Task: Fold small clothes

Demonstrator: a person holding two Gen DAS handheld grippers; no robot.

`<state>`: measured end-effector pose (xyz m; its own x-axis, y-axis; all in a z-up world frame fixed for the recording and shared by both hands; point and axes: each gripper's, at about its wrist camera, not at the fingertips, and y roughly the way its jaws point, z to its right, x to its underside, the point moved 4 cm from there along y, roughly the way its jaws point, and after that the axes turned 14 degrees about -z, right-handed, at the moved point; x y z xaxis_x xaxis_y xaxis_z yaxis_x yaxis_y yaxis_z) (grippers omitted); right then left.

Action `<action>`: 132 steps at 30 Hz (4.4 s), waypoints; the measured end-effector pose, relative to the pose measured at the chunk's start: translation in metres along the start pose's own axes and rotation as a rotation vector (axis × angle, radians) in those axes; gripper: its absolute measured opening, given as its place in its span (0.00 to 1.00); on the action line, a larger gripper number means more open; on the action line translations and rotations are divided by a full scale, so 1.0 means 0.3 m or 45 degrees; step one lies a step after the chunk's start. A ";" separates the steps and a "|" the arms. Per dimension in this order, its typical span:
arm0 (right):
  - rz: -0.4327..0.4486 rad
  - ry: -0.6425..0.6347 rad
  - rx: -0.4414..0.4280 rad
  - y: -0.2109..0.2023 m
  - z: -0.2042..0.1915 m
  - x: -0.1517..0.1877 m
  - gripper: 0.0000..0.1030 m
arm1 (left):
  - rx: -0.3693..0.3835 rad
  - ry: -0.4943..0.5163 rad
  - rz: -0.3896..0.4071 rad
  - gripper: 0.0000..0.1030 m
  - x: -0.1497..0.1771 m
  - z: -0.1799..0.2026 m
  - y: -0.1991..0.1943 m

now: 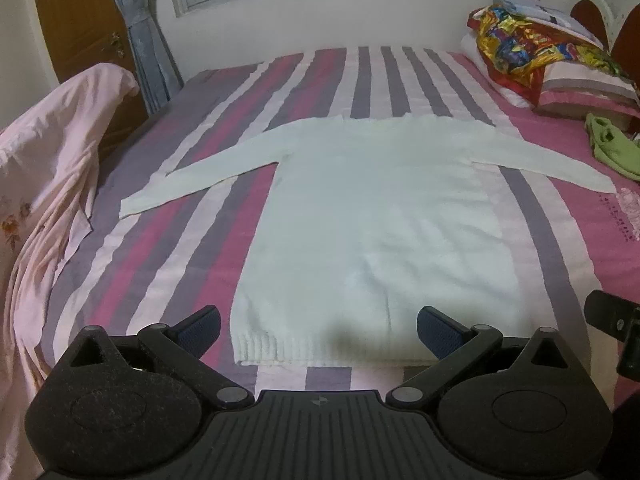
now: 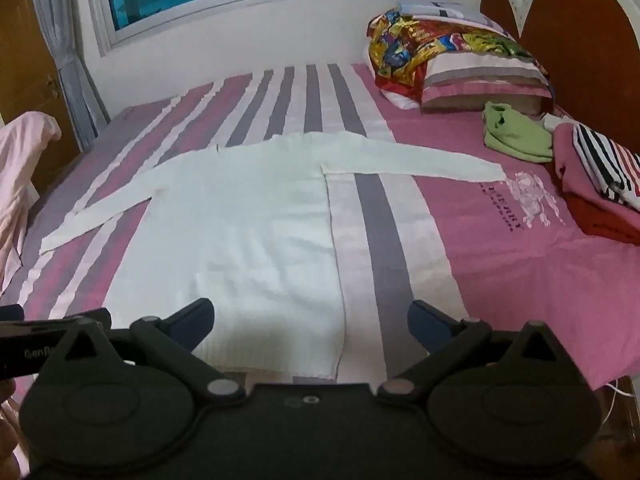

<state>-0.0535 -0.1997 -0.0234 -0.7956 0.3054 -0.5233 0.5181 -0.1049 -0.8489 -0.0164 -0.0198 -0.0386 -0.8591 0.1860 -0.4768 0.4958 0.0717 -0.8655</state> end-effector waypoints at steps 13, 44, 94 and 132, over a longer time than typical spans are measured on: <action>-0.007 -0.004 0.048 0.001 -0.023 0.009 1.00 | 0.015 0.014 -0.012 1.00 0.005 0.005 0.005; -0.005 0.016 0.069 -0.001 -0.021 0.022 1.00 | 0.047 0.051 -0.003 1.00 0.001 0.021 0.004; 0.017 -0.006 0.080 0.043 -0.038 -0.044 1.00 | 0.032 0.008 -0.017 1.00 -0.075 0.001 0.074; -0.013 0.049 0.131 0.298 0.011 -0.341 1.00 | -0.008 -0.054 -0.059 1.00 -0.398 0.014 0.343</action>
<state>0.0731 -0.2434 -0.0462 -0.7867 0.3431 -0.5132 0.4738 -0.1974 -0.8582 0.1367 -0.0386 -0.0716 -0.8856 0.1403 -0.4427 0.4563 0.0856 -0.8857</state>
